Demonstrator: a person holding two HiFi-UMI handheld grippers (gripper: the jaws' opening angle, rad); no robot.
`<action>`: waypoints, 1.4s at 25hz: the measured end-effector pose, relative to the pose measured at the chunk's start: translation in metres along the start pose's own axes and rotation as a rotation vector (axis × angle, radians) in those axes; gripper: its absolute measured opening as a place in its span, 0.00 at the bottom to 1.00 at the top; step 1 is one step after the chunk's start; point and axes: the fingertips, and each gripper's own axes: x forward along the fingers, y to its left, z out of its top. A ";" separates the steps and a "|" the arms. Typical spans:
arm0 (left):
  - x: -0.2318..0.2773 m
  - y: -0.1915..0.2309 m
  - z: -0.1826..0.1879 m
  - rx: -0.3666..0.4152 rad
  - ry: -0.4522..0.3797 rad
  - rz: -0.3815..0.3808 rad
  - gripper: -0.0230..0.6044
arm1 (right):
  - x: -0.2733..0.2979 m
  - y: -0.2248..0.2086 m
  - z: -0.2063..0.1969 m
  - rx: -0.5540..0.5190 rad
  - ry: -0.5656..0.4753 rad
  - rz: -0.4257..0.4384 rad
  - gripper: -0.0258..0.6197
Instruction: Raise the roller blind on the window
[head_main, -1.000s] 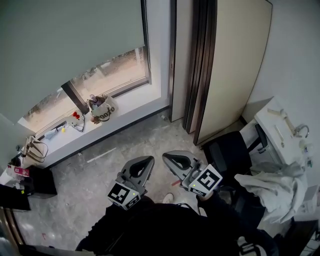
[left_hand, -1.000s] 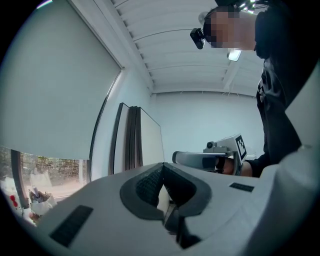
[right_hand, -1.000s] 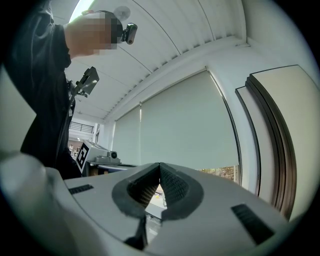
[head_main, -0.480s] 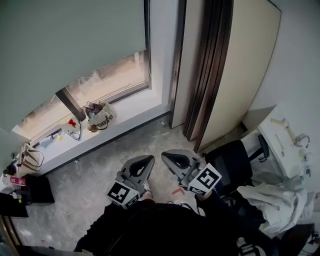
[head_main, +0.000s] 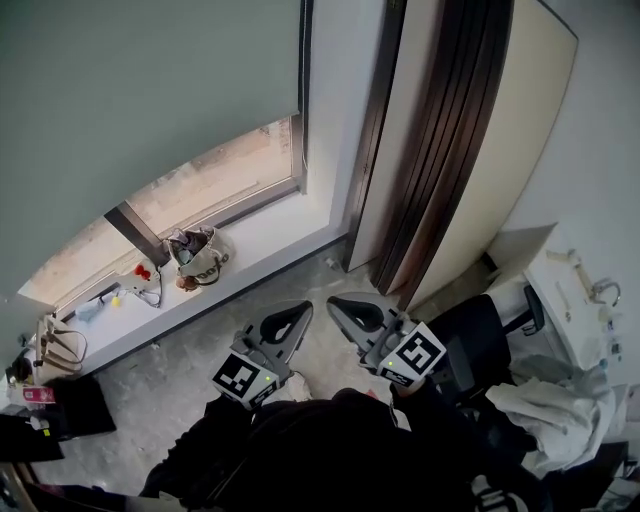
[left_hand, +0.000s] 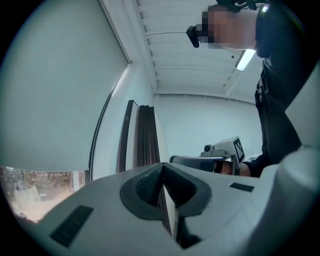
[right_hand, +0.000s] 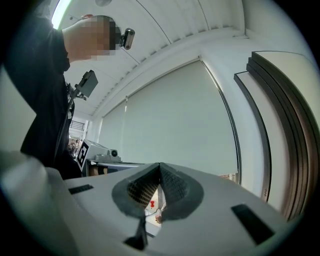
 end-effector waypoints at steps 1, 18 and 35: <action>0.002 0.009 -0.001 -0.001 0.006 -0.003 0.05 | 0.007 -0.005 0.000 -0.006 -0.003 -0.004 0.05; 0.116 0.135 -0.004 -0.023 0.033 0.024 0.05 | 0.081 -0.155 0.000 -0.011 -0.018 0.015 0.05; 0.270 0.238 0.017 0.027 0.007 0.135 0.05 | 0.133 -0.327 0.018 -0.028 0.003 0.149 0.05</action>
